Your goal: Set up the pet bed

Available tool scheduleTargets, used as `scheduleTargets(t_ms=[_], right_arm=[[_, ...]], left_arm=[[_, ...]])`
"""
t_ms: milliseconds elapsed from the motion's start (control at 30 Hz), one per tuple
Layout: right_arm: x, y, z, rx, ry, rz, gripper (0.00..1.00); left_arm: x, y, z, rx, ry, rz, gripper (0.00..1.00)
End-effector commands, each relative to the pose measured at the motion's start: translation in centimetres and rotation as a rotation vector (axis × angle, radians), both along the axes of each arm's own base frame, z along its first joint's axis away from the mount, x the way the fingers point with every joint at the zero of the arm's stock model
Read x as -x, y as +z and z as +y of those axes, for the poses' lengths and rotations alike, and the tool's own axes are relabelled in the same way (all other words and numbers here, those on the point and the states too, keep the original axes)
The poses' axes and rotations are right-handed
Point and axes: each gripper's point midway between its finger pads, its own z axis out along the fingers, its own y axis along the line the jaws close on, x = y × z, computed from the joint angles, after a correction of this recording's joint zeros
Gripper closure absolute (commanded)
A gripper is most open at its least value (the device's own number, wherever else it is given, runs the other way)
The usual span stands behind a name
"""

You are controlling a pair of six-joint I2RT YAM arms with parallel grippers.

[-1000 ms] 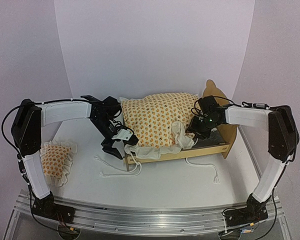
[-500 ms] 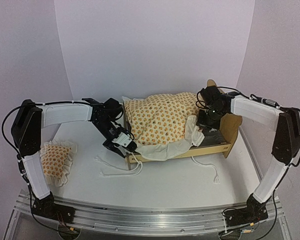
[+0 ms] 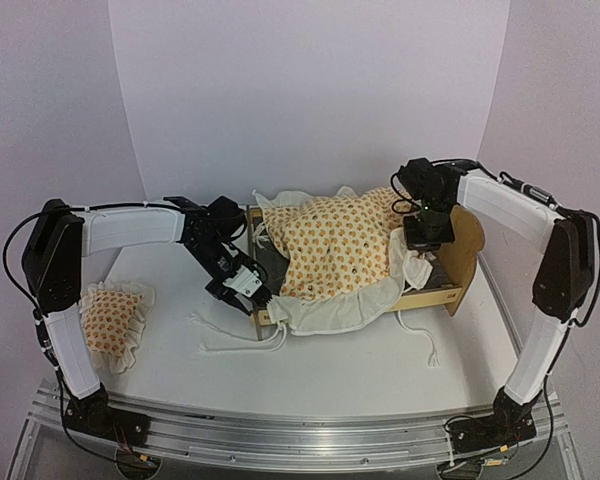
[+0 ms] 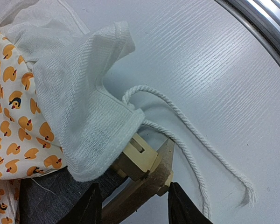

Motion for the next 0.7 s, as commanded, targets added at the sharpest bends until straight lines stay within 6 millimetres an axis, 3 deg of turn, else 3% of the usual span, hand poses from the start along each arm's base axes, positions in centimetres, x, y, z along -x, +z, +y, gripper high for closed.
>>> scheduleTargets(t_ms=[0,67,133,167,267,433,533,667], right_arm=[[1.2,0.0,-2.0,0.127,0.028,0.071,0.98],[0.9,0.0,-1.6,0.117,0.034,0.074,0.98],[0.4,0.4,-0.8,0.080,0.041,0.065,0.98],[0.1,0.5,-0.4,0.063,0.045,0.062,0.99],[-0.5,0.9,1.2,0.005,0.061,0.055,0.97],[-0.8,0.4,4.5,-0.063,0.115,0.071,0.95],[-1.0,-0.4,5.5,-0.081,0.129,0.083,0.94],[-0.5,-1.5,9.2,-0.145,0.231,0.107,0.88]], left_arm=[[-3.1,1.4,-0.9,0.045,0.028,-0.129,0.56],[-2.9,1.5,-1.0,0.055,0.006,-0.134,0.64],[-3.1,0.6,-0.7,0.034,-0.008,-0.162,0.94],[-3.3,0.3,-0.6,0.023,-0.010,-0.175,0.99],[-4.5,0.0,0.5,-0.013,0.010,-0.202,1.00],[-7.9,-0.1,4.2,-0.079,0.062,-0.273,1.00],[-8.7,0.0,5.9,-0.102,0.092,-0.267,1.00],[-8.8,-0.6,7.9,-0.133,0.119,-0.253,1.00]])
